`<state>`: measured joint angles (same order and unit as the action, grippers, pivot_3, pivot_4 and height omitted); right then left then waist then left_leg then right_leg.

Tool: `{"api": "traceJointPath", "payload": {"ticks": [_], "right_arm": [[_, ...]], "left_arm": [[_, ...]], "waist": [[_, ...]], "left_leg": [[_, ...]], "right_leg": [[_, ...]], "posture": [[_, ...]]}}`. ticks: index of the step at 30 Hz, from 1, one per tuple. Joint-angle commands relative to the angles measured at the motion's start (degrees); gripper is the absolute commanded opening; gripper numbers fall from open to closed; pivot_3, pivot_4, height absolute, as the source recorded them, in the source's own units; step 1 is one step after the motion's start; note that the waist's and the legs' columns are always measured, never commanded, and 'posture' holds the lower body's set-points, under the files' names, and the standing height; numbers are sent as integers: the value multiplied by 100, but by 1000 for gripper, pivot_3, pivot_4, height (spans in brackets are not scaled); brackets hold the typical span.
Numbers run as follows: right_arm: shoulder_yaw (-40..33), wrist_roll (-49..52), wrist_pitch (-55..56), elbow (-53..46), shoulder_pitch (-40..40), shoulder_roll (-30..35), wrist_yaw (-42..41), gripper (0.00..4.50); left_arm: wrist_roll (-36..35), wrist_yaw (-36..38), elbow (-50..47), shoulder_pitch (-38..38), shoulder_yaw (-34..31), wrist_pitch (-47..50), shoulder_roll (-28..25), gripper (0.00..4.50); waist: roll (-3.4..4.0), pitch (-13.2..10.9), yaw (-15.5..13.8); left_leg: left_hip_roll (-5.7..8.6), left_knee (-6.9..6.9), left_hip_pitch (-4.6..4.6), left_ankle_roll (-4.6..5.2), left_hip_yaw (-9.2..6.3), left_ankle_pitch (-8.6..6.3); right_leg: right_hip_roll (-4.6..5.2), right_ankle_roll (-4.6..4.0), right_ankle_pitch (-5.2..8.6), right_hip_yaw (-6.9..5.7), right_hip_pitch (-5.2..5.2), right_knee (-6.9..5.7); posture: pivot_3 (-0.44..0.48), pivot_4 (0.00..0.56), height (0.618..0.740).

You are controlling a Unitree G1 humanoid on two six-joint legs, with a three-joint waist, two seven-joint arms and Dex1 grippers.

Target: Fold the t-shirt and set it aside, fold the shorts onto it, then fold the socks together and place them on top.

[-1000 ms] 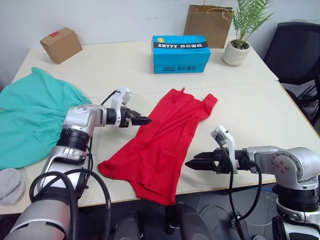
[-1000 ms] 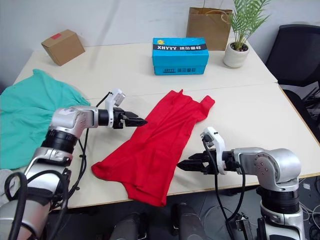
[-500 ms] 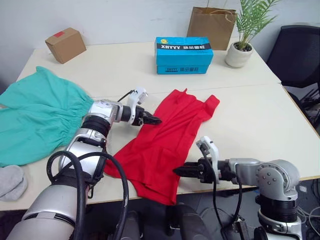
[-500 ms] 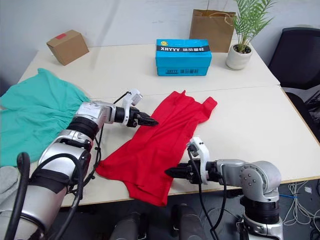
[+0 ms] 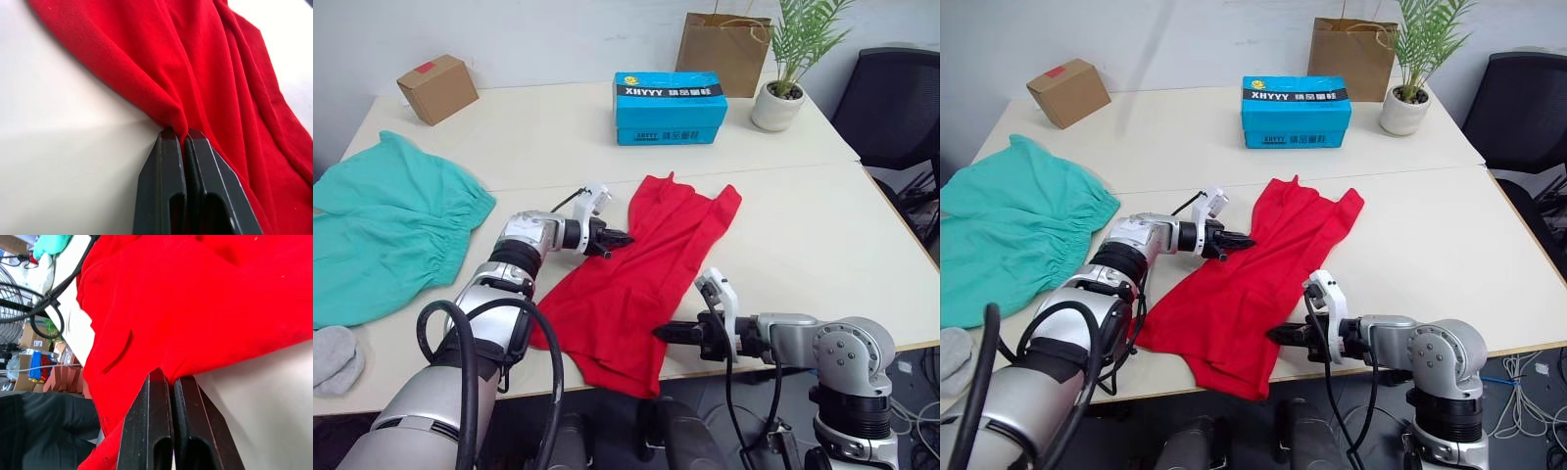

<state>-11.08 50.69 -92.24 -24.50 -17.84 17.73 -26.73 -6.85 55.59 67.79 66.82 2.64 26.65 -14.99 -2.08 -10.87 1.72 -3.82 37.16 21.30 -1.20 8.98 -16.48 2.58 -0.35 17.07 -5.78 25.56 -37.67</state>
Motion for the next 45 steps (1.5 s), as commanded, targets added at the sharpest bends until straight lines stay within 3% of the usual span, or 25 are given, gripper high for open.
{"api": "traceJointPath", "payload": {"ticks": [1,7,18,23,28,29,32,35,39,42,44,45], "right_arm": [[-106,199,-26,-162,-13,171,-57,0],[-97,211,27,-10,-260,597,-247,0],[1149,-650,1501,1572,-1214,1817,-1325,0],[1663,-1018,2289,2210,-1642,1942,-2070,0],[1825,-828,1963,2393,-1832,2013,-2594,0],[1876,-813,2035,2282,-1794,2104,-2785,216],[1790,-949,2616,1988,-1606,2327,-3107,1001],[1638,-1334,3991,1638,-1014,2916,-3882,2095],[1170,-1895,5844,1752,-319,3350,-4452,3509],[902,-2409,7472,2056,25,3402,-4773,4500],[895,-2917,9026,2478,119,3321,-5008,4500],[924,-3132,9711,2694,107,3257,-5078,4500]], "left_arm": [[-190,-528,-124,-214,-446,-226,-89,41],[-659,-911,-1410,-1002,-1086,179,-386,41],[-1168,-3198,-7068,-3990,-1810,2197,-207,41],[-1292,-3680,-7913,-4546,-2156,2282,-136,41],[-1583,-3433,-7938,-4663,-2203,2216,-303,41],[-1613,-3307,-7875,-4669,-2187,2180,-419,14],[-1316,-2759,-7840,-4946,-1805,1779,-1135,701],[-1264,-2079,-8082,-5402,-1679,1169,-1824,1685],[-393,-977,-8621,-6374,-1244,-1071,-3036,2949],[-235,-708,-8810,-6789,-1344,-1963,-3364,3913],[-138,-502,-8592,-6958,-1389,-2825,-3457,4484],[-150,-319,-8450,-7024,-1368,-3353,-3474,4484]], "waist": [[0,0,3],[0,0,46],[-1,0,97],[-1,-1,25],[-2,-1,-20],[-3,-1,-28],[-3,-2,-20],[-2,-1,-19],[-4,-4,-12],[0,-6,-26],[2,-6,-29],[3,-7,-28]], "left_leg": [[0,1,0,1,0,0],[-3,-5,-7,-6,0,4],[-3,-6,-10,-7,2,6],[-1,-6,-8,-3,-1,5],[-1,-5,-4,1,-2,3],[-1,-4,-2,2,-3,2],[-1,-5,2,15,-8,-6],[-2,-15,2,10,-8,-10],[-7,-18,4,2,3,-23],[-9,-15,2,26,9,-39],[-8,-18,-2,18,10,-55],[-9,-19,-2,18,10,-54]], "right_leg": [[1,0,0,0,0,-1],[0,0,0,0,0,-9],[1,0,0,7,-2,-11],[0,2,-1,6,-1,-7],[1,3,-2,4,-2,-1],[1,4,-3,4,-3,0],[2,4,-3,-1,-3,8],[1,3,-3,-5,-3,18],[-1,4,-1,-8,-3,38],[0,3,-3,-5,-8,48],[0,0,-5,-3,-13,60],[-3,-2,-6,-4,-14,66]], "posture": [[0,150,740],[0,150,740],[0,150,740],[0,150,740],[0,150,740],[0,150,740],[0,150,740],[0,150,740],[0,150,740],[0,150,740],[0,150,740],[0,150,740]]}}
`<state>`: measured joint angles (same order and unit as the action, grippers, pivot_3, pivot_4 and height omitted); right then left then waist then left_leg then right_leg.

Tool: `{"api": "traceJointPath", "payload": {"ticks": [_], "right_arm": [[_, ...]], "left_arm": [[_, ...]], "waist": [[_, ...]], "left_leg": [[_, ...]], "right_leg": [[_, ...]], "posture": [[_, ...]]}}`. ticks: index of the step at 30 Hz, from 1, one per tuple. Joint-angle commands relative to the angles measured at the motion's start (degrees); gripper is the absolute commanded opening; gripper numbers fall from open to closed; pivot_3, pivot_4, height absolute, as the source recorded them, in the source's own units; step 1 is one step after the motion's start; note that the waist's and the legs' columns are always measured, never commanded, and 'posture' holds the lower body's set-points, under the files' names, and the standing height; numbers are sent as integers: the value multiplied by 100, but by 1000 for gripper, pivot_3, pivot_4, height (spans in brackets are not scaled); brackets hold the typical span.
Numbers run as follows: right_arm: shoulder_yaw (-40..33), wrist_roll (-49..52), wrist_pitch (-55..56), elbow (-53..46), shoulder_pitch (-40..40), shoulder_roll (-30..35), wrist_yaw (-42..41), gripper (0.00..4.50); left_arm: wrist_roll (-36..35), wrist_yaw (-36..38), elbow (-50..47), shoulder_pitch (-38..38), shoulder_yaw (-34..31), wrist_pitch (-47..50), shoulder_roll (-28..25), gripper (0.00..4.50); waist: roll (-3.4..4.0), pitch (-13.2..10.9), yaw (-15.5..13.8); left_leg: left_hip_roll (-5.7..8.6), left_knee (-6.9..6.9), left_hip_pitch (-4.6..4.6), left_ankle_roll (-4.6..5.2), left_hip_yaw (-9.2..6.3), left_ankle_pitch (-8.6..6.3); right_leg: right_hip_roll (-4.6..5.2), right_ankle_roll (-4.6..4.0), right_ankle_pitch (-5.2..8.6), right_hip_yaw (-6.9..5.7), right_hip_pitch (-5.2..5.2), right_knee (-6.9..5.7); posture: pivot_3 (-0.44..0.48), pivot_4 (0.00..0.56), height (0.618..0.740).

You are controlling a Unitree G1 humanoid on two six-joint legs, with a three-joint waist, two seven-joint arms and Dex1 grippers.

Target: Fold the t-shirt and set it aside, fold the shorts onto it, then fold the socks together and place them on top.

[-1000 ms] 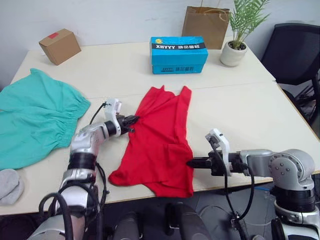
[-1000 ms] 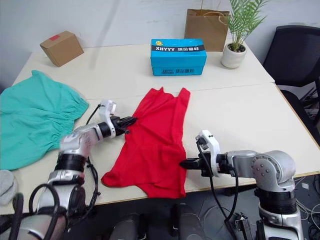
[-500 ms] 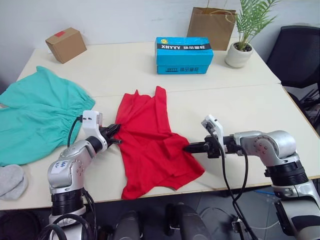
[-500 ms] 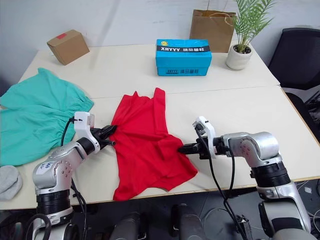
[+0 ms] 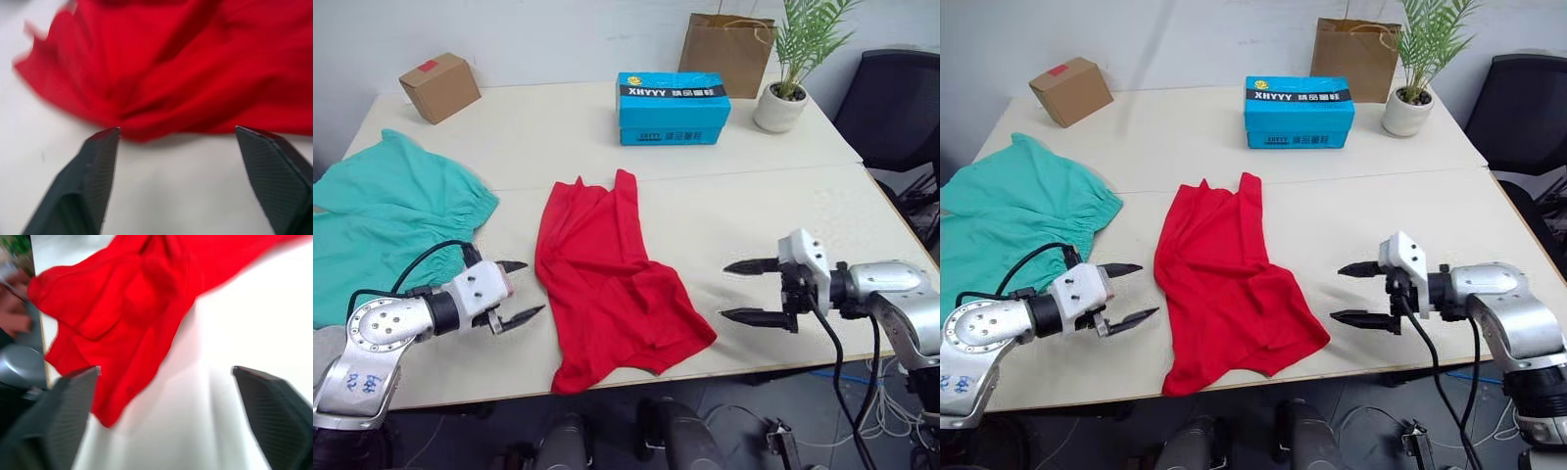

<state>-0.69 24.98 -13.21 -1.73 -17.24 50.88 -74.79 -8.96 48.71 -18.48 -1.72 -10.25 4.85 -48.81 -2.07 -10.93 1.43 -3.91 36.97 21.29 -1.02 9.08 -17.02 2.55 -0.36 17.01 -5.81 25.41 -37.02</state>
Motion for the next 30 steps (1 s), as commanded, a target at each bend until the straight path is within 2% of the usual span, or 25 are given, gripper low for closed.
{"api": "traceJointPath", "payload": {"ticks": [1,3,8,11,19,26,29,30], "right_arm": [[-118,-632,2473,602,6,-182,-395,4500],[124,-877,3586,978,-29,-287,-704,4500],[543,-1350,5461,1948,-312,-654,-856,4500],[758,-1484,5923,2341,-508,-831,-792,4500],[1202,-1765,6616,2863,-839,-1266,-448,4500],[1578,-1750,6669,2935,-992,-1502,-350,4500],[1705,-1647,6439,2815,-1089,-1626,-336,3984],[1735,-1604,6373,2777,-1092,-1628,-356,3581]], "left_arm": [[96,496,316,-192,-25,-1698,-102,4484],[39,960,622,-188,265,-2510,-149,4484],[256,1334,1330,252,837,-3450,-131,4484],[322,1366,1651,543,1012,-3812,-115,4484],[257,1622,2069,785,1529,-4468,-54,4484],[301,1532,2267,1019,1813,-4530,192,4484],[230,1551,2271,976,1915,-4452,271,4500],[190,1571,2275,943,1948,-4426,287,4098]], "waist": [[2,-2,10],[3,-2,16],[10,-7,14],[10,-7,17],[11,-6,48],[12,-3,39],[12,-3,37],[13,-3,30]], "left_leg": [[0,0,0,1,2,1],[-4,0,-1,15,7,12],[-9,2,-8,20,10,18],[-7,13,-9,21,13,19],[-14,14,-27,13,21,22],[-16,11,-53,12,23,26],[-19,5,-75,9,27,24],[-19,4,-76,9,26,24]], "right_leg": [[-1,0,0,0,0,1],[-5,-2,-1,0,1,0],[-8,-4,-2,0,1,-15],[-5,-5,-4,2,2,-27],[-7,-7,-5,7,0,-44],[-9,-13,-9,10,-23,-45],[-10,-17,-6,13,-42,-45],[-10,-18,-6,13,-43,-45]], "posture": [[0,150,740],[0,150,740],[0,150,740],[0,150,740],[0,150,740],[0,150,740],[0,150,740],[0,150,740]]}}
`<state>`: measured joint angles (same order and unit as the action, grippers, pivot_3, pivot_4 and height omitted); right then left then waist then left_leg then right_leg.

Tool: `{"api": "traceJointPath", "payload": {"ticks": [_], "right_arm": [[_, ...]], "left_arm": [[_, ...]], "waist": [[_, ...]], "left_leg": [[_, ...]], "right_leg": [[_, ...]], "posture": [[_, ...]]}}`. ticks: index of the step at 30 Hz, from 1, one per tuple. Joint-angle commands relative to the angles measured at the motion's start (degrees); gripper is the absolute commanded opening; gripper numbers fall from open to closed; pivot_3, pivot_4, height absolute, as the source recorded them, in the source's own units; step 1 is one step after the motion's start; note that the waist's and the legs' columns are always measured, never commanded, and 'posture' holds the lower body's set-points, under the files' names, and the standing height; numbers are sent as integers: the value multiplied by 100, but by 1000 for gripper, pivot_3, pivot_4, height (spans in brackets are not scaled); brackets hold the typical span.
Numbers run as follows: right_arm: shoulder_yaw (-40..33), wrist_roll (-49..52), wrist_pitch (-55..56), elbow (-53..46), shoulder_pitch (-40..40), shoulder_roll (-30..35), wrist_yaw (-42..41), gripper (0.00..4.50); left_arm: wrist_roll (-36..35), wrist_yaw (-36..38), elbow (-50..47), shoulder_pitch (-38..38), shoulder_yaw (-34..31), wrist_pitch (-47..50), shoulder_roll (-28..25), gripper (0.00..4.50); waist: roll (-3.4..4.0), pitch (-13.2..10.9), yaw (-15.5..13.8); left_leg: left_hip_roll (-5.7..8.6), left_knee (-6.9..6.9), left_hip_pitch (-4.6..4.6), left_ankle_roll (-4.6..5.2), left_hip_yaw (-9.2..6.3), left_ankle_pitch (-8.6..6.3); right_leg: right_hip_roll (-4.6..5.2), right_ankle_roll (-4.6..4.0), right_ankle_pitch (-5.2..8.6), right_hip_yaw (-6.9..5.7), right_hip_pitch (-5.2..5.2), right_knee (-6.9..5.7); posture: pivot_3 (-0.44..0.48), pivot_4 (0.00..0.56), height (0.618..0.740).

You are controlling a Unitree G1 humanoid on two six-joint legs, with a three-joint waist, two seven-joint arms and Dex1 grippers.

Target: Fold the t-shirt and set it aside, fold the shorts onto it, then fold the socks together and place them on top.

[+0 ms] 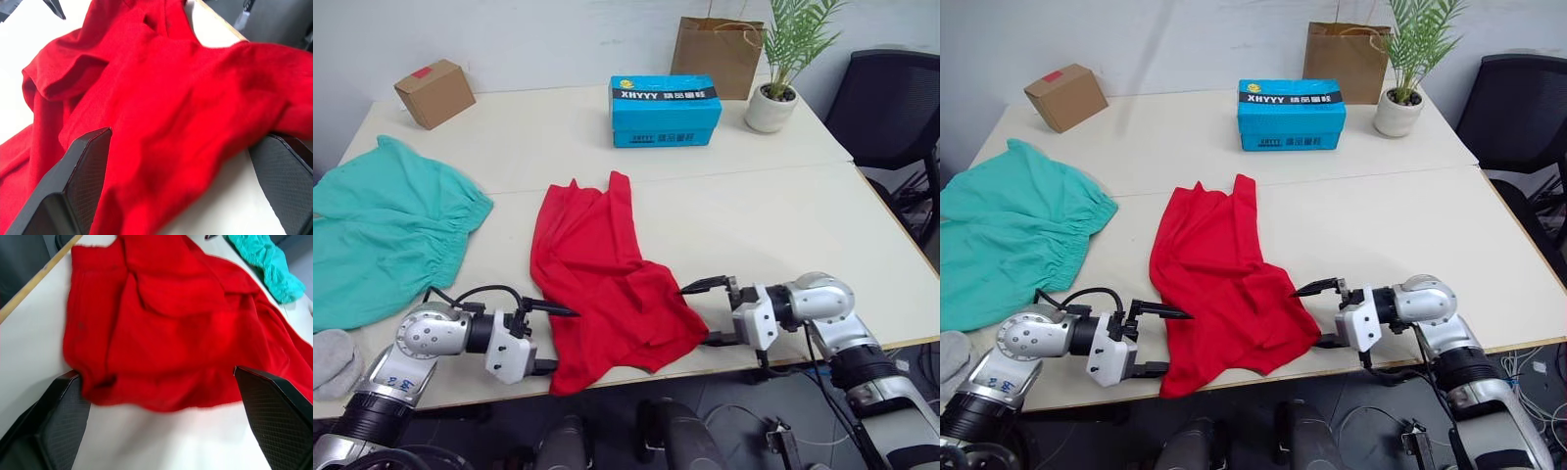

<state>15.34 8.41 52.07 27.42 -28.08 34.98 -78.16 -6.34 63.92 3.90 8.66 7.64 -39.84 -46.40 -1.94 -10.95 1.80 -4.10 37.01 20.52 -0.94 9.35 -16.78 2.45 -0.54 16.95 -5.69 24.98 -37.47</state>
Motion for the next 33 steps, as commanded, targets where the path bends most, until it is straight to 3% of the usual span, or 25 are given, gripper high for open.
{"api": "traceJointPath", "payload": {"ticks": [1,10,13,22,24,27,33], "right_arm": [[165,87,-230,-180,1,-20,-55,3325],[127,525,-1153,-853,263,176,-142,179],[-64,728,-1844,-1285,412,195,134,0],[-248,658,-2947,-2127,766,334,536,0],[-278,608,-2985,-2113,756,332,603,0],[-360,603,-3015,-2107,787,395,624,0],[-461,642,-2948,-2193,1044,691,395,0]], "left_arm": [[-98,86,39,-115,201,73,49,3915],[-222,63,-69,-214,256,389,72,1076],[-332,75,-176,-330,207,482,38,148],[-647,-30,-690,-758,-56,994,-13,28],[-639,-75,-685,-784,-136,1034,-21,28],[-659,-160,-684,-832,-296,1099,-21,28],[-994,-36,-909,-1245,-638,1405,-208,28]], "waist": [[0,0,-12],[2,-1,-25],[2,-1,-25],[4,-3,-20],[18,-12,21],[57,-35,18],[90,-57,-218]], "left_leg": [[0,0,0,0,0,0],[1,4,0,2,-1,-1],[0,5,0,3,-2,-1],[0,3,11,1,-13,-5],[25,-1,24,9,-110,10],[117,-2,75,25,-352,70],[132,9,92,39,-361,70]], "right_leg": [[0,0,0,0,0,0],[2,0,0,0,-2,0],[2,0,0,0,-2,0],[2,-3,5,-9,1,2],[37,12,14,-86,-53,12],[161,51,50,-345,-141,21],[175,54,56,-349,-137,51]], "posture": [[0,150,740],[0,150,740],[0,150,740],[0,150,740],[0,150,740],[0,150,740],[0,150,740]]}}
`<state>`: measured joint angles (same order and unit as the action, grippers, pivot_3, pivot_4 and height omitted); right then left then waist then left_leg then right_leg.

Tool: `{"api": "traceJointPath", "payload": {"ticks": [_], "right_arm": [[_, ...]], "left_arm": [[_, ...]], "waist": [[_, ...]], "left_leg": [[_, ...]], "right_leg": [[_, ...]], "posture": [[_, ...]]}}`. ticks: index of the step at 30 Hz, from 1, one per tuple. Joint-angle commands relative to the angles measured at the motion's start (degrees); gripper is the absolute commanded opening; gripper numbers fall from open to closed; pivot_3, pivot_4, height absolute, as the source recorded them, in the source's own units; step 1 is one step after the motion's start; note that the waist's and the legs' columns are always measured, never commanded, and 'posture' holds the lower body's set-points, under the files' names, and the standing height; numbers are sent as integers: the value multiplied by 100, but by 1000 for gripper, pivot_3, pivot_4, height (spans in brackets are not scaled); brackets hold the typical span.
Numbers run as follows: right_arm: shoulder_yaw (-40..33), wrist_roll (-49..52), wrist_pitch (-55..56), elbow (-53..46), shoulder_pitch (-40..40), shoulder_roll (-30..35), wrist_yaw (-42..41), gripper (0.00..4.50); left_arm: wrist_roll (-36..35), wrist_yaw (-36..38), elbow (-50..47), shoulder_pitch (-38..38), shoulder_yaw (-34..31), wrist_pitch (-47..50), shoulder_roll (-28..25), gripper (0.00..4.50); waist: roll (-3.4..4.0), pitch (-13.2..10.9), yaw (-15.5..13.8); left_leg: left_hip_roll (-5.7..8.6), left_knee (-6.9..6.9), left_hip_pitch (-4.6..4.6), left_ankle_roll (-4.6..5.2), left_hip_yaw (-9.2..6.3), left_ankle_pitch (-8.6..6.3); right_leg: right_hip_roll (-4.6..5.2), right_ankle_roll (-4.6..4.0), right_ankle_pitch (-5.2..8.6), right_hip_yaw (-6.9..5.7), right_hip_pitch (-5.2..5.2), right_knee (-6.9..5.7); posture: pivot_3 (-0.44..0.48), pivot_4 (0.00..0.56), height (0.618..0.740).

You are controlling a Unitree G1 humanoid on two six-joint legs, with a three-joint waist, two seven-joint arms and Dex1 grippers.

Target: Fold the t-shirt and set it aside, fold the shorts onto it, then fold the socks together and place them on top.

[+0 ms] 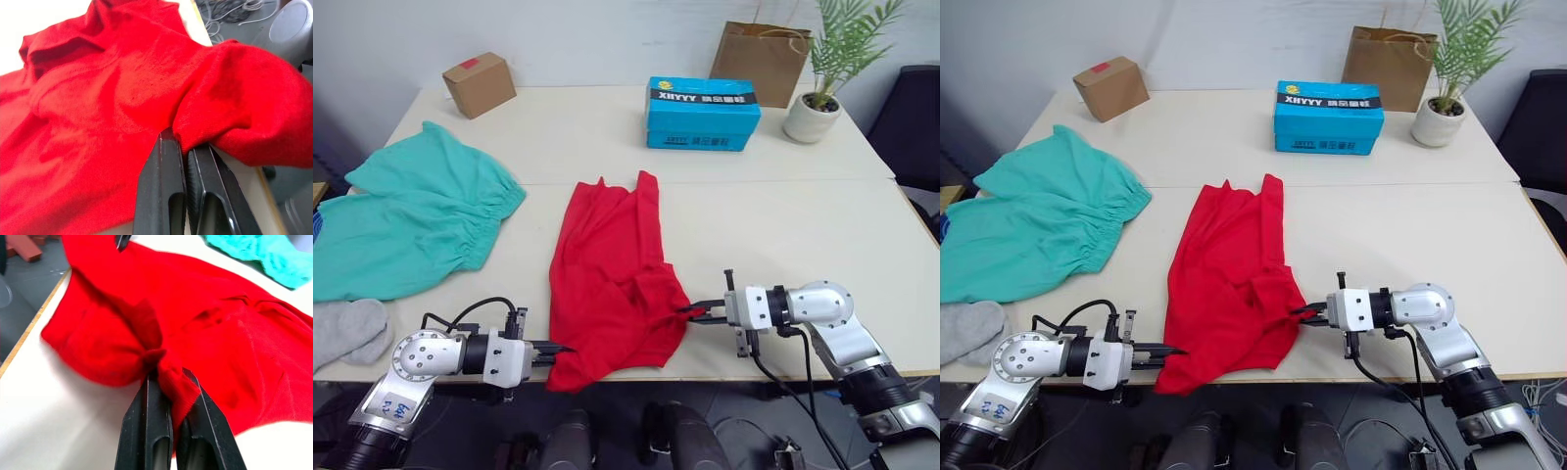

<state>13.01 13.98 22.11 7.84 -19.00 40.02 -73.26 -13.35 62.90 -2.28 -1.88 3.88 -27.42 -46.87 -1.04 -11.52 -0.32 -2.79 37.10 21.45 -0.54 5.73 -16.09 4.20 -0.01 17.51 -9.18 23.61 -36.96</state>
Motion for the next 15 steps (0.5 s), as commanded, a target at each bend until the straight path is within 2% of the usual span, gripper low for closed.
{"api": "traceJointPath", "payload": {"ticks": [1,7,15], "right_arm": [[-246,115,29,-294,210,253,-127,0],[-542,335,-128,-846,912,698,-160,0],[-1064,545,-347,-1446,1850,1018,20,0]], "left_arm": [[-405,104,-371,-304,-326,281,-218,28],[-884,94,-830,-913,-732,749,-287,28],[-1288,-166,-1268,-1269,-1188,1323,-119,28]], "waist": [[1,-1,-18],[9,-6,-71],[11,-8,-118]], "left_leg": [[0,0,1,4,5,-7],[-1,-2,1,19,27,-46],[-2,3,-2,23,28,-55]], "right_leg": [[0,0,0,4,0,4],[0,19,15,15,4,10],[-2,21,16,20,-5,29]], "posture": [[0,150,740],[0,150,740],[0,150,740]]}}
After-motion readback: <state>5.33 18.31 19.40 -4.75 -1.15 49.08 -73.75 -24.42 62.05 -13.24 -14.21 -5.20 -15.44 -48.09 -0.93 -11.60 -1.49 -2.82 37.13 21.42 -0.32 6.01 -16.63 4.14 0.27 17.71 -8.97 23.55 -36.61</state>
